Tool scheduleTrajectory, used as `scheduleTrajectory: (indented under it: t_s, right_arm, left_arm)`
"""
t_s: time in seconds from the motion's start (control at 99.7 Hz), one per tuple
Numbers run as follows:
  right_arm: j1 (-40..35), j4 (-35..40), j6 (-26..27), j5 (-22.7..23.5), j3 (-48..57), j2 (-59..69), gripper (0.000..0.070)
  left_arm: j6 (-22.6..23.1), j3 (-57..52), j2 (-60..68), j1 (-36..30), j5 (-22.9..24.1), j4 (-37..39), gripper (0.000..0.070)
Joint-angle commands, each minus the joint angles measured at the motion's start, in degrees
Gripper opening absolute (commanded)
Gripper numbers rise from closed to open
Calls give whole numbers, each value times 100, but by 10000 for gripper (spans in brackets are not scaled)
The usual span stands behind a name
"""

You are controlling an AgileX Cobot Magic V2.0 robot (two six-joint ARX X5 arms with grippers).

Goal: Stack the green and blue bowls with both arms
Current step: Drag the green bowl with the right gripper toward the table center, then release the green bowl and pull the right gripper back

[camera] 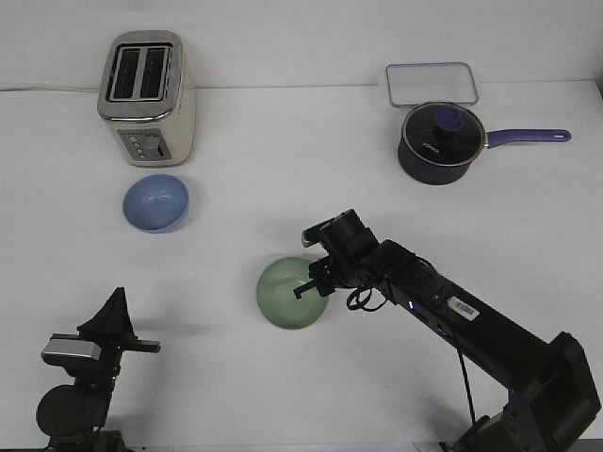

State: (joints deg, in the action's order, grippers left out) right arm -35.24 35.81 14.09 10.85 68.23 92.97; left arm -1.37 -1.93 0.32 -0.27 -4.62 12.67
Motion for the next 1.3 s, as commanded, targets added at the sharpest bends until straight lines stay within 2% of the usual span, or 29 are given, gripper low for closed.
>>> scheduleTrajectory:
  t_s: [0.0, 0.552, 0.612, 0.742, 0.813, 1.083, 1.294]
  right_arm:
    - [-44, -66, 116, -11, 33, 203, 0]
    - [-44, -192, 216, -76, 33, 623, 14]
    - [-42, -190, 254, -76, 33, 623, 73]
    - [-42, -190, 269, 31, 33, 619, 382]
    - [-42, -192, 289, 131, 35, 608, 483]
    - [101, -103, 208, 125, 120, 105, 494]
    - [848, 175, -179, 90, 164, -940, 494]
  left_arm:
    - [26, 114, -13, 4, 15, 66, 12]
    - [26, 114, -13, 4, 15, 66, 12]
    - [26, 114, -13, 4, 15, 66, 12]
    - [26, 114, -13, 4, 15, 66, 12]
    - [26, 114, -13, 4, 15, 66, 12]
    - [26, 114, -13, 4, 15, 66, 12]
    - [26, 114, -13, 4, 15, 66, 12]
